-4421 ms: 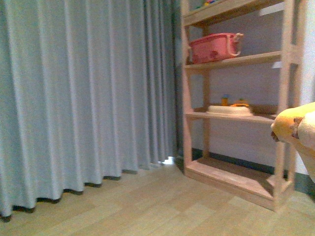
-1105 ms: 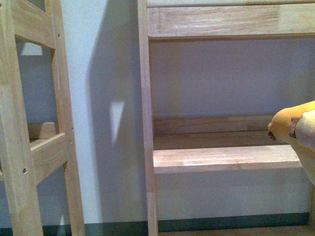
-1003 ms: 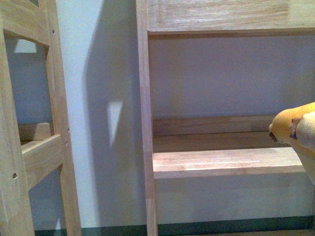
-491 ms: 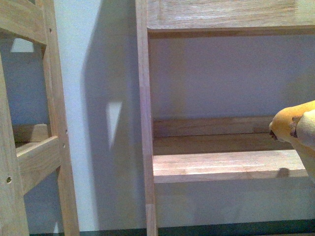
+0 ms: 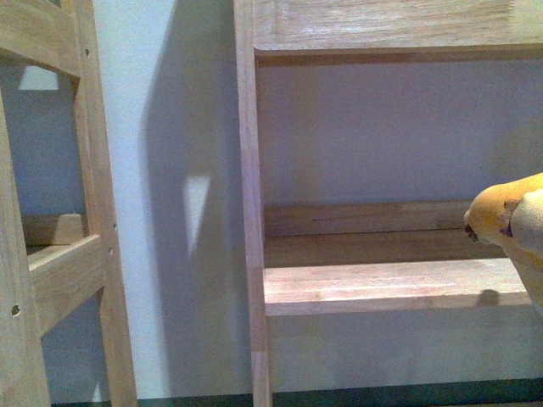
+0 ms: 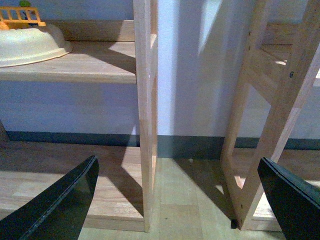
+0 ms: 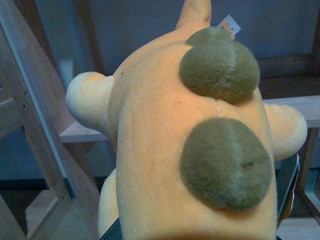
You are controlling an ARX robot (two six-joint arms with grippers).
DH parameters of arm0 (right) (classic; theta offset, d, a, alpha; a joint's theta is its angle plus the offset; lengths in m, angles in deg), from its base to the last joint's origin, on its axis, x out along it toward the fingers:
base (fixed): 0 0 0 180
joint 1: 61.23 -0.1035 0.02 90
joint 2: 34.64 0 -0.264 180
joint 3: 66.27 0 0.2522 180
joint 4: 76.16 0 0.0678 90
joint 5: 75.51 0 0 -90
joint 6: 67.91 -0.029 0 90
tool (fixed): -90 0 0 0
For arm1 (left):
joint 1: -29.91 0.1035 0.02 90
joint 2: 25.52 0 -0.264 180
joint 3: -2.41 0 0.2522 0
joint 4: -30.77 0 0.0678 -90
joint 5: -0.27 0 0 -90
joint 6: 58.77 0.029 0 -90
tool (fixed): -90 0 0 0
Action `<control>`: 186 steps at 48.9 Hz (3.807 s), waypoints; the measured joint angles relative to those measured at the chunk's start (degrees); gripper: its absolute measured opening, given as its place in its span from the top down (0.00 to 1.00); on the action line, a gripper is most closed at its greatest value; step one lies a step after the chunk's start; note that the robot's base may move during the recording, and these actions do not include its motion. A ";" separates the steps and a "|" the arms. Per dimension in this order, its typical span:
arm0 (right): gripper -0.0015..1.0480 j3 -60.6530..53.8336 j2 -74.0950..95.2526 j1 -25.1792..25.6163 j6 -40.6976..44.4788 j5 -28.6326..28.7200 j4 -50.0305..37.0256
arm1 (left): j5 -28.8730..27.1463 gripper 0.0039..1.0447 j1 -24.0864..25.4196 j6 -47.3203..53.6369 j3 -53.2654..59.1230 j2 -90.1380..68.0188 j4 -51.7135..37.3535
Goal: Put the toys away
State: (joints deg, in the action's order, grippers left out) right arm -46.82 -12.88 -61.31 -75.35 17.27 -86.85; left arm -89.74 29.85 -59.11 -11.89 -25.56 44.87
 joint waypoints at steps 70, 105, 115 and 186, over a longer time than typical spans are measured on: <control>0.81 46.45 30.47 -2.97 9.62 2.47 2.75 | 0.00 0.05 0.00 0.02 0.00 0.00 0.00; 0.81 78.05 59.04 -12.74 17.33 1.73 8.20 | 0.00 0.05 0.00 0.02 0.00 0.00 0.00; 0.81 83.78 63.19 -13.55 17.33 1.07 9.22 | 0.00 0.05 0.00 0.00 0.00 0.00 0.00; 0.23 112.39 81.53 -12.92 9.86 -1.11 20.92 | 0.00 0.05 0.00 0.02 0.00 0.00 0.00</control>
State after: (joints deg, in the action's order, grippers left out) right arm 65.57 68.65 -74.23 -65.49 16.16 -65.93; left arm -89.74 29.85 -59.09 -11.89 -25.56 44.87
